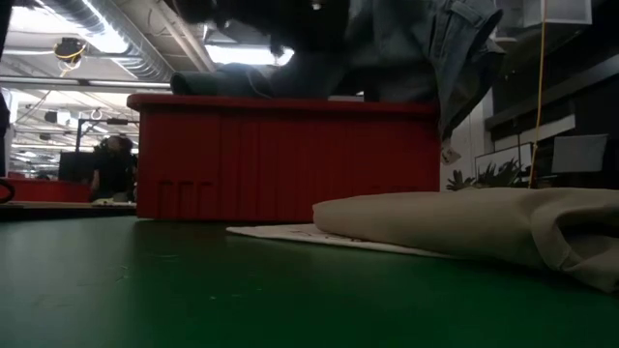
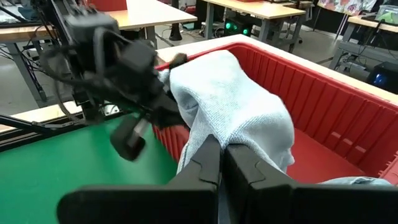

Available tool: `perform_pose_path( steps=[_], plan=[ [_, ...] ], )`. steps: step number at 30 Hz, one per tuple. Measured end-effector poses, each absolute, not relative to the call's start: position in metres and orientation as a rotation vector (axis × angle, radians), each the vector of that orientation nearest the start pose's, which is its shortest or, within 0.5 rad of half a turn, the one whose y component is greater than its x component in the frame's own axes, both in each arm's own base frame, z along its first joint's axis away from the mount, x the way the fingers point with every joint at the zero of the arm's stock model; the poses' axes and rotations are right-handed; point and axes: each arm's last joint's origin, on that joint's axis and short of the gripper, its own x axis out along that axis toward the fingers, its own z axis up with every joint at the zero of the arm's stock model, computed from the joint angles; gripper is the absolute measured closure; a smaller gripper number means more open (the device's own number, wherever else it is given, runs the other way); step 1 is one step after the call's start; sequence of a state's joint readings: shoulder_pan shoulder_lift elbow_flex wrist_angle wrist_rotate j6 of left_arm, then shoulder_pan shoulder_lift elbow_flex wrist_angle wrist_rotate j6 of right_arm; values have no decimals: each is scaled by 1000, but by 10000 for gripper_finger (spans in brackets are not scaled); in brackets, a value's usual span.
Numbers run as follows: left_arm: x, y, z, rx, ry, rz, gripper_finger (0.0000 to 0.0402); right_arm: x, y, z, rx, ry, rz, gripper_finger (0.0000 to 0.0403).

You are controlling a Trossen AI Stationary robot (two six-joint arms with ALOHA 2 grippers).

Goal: Fold Laundry from Bin
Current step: Fold the light blue jeans

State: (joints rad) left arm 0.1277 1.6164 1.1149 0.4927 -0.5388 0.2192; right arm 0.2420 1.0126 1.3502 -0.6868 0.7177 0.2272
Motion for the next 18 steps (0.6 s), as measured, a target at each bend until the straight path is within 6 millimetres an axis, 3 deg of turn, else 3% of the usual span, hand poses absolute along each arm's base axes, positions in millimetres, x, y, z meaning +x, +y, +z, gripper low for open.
perform_pose_path(
  steps=[10, 18],
  plan=[
    [297, 36, 360, 168, 127, 501, 401, 142, 20, 446, 124, 214, -323, 398],
    [264, 10, 373, 39, 186, 194, 401, 141, 30, 444, 315, 286, 30, 398]
  ],
)
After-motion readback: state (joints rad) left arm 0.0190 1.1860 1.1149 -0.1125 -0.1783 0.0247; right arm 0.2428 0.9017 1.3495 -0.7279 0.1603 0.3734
